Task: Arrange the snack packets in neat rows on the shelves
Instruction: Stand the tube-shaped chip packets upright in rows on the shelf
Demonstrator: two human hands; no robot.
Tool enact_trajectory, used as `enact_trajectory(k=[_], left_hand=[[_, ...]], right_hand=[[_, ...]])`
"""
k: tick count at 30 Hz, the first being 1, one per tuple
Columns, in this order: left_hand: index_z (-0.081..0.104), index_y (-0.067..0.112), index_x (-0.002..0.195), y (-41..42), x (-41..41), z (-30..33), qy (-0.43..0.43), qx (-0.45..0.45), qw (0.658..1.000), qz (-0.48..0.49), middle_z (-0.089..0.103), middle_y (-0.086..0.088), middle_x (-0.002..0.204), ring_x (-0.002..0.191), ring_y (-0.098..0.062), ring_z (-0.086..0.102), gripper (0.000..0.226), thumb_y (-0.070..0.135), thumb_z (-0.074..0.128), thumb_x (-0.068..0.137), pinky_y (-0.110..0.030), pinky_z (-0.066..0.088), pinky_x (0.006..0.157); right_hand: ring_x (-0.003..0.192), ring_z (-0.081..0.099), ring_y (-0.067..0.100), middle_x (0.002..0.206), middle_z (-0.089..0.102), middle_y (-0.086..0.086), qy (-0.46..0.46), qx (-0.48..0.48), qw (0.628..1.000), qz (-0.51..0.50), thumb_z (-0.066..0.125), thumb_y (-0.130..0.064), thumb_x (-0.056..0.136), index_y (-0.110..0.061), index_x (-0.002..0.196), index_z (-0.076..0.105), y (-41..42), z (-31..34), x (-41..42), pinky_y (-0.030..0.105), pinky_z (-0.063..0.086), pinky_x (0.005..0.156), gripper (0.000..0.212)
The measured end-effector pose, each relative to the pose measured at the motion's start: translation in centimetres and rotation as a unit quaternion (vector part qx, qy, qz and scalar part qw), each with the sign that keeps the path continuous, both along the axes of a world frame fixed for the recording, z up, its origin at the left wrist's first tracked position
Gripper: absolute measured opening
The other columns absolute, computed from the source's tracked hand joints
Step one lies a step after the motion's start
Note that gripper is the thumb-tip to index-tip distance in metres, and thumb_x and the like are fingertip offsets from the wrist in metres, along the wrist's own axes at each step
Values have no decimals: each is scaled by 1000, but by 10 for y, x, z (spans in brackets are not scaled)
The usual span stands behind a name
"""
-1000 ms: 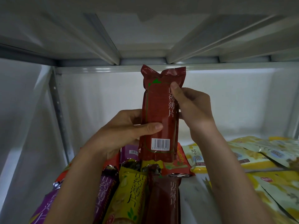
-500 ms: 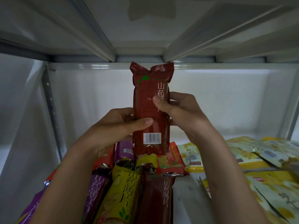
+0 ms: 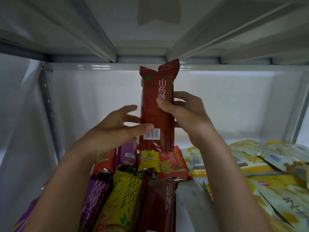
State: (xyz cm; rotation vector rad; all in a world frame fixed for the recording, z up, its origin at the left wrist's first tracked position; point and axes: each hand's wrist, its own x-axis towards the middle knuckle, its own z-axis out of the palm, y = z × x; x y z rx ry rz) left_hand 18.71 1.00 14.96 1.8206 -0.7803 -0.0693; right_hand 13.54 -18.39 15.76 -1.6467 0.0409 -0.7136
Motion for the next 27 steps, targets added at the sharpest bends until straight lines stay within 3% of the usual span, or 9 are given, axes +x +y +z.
enact_trajectory(k=[3,6,9,13,17,19,22,24,27], left_hand=[[39,43,155,-4,-2,0,-28,-3,1000,7,62,14,136,114,-7,70,101,53,81,64,-28,57,92],[53,42,143,-12,-9,-1,-19,1,998,-67,67,14,132,109,-1,72,71,44,78,77,-17,58,82],[62,38,135,-17,-8,-6,-18,-10,999,-47,73,10,125,109,-6,73,62,54,82,78,-29,60,94],[66,28,132,-16,-4,-7,39,-69,997,-17,78,6,119,108,-17,76,59,48,77,78,-45,57,103],[66,18,129,-15,-8,-5,125,-136,977,-109,78,-3,119,109,-21,76,44,30,67,87,-39,60,95],[68,15,126,-13,-9,-4,154,-149,966,-143,78,-5,118,107,-22,76,43,29,64,86,-37,62,92],[67,19,131,-7,-9,-3,110,-106,977,-146,76,-2,125,118,-21,72,45,34,63,89,-43,53,105],[67,22,132,-5,-7,-3,75,-85,986,-120,76,2,125,119,-17,71,44,39,62,91,-42,53,105],[72,19,124,-4,-4,-2,50,-86,991,-84,79,1,117,109,-16,75,40,36,67,89,-35,62,93]], right_hand=[[92,77,16,104,76,-4,-8,-30,998,-61,94,-51,67,-25,119,63,2,-2,1,45,64,85,65],[95,74,11,104,71,-9,13,-62,996,-61,88,-57,73,-28,120,60,8,-1,-1,40,62,87,62],[95,73,13,105,71,-9,38,-67,997,-30,65,-69,88,-30,120,64,11,5,-4,42,63,86,50],[97,69,17,107,69,-6,36,-28,999,7,63,-40,101,-23,114,69,6,7,-7,36,64,77,22],[111,68,15,123,71,-4,63,-23,997,33,76,-55,86,-20,137,61,2,6,-4,40,58,95,64],[110,72,17,120,76,-2,53,-15,996,74,78,-53,82,-17,135,65,-1,8,-6,38,58,94,65],[95,77,15,103,81,1,4,6,996,89,79,-29,89,-12,118,73,-4,12,-15,26,58,74,35],[88,78,14,102,81,2,-14,15,997,73,82,-25,86,-9,117,72,-5,11,-16,22,58,64,36],[91,78,15,104,80,2,8,12,998,65,83,-33,85,-9,121,70,-2,10,-13,24,59,66,45]])
